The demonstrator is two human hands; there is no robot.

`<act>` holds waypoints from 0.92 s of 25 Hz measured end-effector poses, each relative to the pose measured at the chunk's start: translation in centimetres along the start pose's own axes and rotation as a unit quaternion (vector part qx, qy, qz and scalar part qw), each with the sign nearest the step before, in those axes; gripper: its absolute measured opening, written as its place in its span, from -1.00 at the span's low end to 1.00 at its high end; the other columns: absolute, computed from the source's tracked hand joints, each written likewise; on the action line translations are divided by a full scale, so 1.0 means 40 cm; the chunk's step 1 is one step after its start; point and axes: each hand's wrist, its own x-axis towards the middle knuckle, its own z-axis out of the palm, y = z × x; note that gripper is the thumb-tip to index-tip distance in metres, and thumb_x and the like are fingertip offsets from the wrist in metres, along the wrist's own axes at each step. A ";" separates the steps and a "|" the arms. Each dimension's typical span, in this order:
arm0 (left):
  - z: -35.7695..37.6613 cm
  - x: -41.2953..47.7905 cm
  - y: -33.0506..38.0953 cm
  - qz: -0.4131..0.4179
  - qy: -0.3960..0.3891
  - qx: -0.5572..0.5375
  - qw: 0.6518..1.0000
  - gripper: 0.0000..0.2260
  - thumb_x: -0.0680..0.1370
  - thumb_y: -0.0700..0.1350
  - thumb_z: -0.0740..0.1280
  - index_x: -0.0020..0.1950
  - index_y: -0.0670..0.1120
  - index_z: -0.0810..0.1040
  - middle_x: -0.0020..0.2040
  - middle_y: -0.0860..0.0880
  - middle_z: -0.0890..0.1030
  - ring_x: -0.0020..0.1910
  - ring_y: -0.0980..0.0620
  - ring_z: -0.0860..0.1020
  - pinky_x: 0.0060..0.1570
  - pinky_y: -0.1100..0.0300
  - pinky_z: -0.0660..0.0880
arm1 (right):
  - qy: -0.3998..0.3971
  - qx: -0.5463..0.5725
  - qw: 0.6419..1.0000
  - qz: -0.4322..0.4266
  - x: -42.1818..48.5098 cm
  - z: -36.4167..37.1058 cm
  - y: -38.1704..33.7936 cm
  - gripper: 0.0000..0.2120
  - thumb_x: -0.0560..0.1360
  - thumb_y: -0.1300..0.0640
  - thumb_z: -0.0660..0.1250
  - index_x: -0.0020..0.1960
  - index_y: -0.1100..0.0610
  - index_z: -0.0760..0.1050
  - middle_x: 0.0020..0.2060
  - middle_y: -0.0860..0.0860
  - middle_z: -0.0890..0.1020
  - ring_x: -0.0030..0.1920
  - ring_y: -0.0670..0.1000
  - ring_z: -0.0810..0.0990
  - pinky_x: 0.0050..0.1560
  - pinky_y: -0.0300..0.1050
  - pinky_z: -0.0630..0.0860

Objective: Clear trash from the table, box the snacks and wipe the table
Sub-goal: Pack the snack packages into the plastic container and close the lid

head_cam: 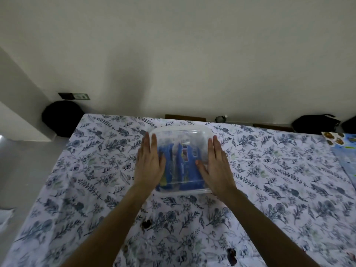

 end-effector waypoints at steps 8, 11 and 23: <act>0.040 0.029 -0.020 0.022 -0.010 0.038 0.999 -0.27 0.51 0.31 -0.10 0.56 -0.04 -0.19 0.58 -0.01 -0.24 0.57 -0.03 -0.13 0.49 -0.10 0.14 | -0.005 -0.091 0.996 -0.009 0.020 0.032 -0.001 -0.20 0.52 -0.32 -0.14 0.53 0.16 -0.29 0.54 0.11 -0.22 0.53 0.08 -0.25 0.52 0.06 -0.08; 0.040 0.046 -0.024 0.028 -0.015 0.045 0.998 -0.26 0.50 0.31 -0.12 0.56 -0.06 -0.19 0.58 -0.03 -0.23 0.56 -0.03 -0.16 0.49 -0.04 0.10 | -0.020 -0.131 0.991 -0.018 0.039 0.035 -0.007 -0.21 0.50 -0.31 -0.19 0.53 0.16 -0.29 0.54 0.15 -0.22 0.53 0.13 -0.26 0.51 0.16 -0.04; 0.034 -0.107 -0.011 0.066 -0.040 0.050 0.996 -0.37 0.57 0.21 -0.14 0.56 -0.05 -0.18 0.58 -0.08 -0.22 0.55 -0.06 -0.27 0.53 -0.07 -0.04 | -0.037 -0.088 0.995 -0.034 -0.095 0.010 0.017 -0.30 0.57 -0.23 -0.16 0.53 0.14 -0.28 0.52 0.15 -0.29 0.52 0.10 -0.32 0.53 0.13 -0.10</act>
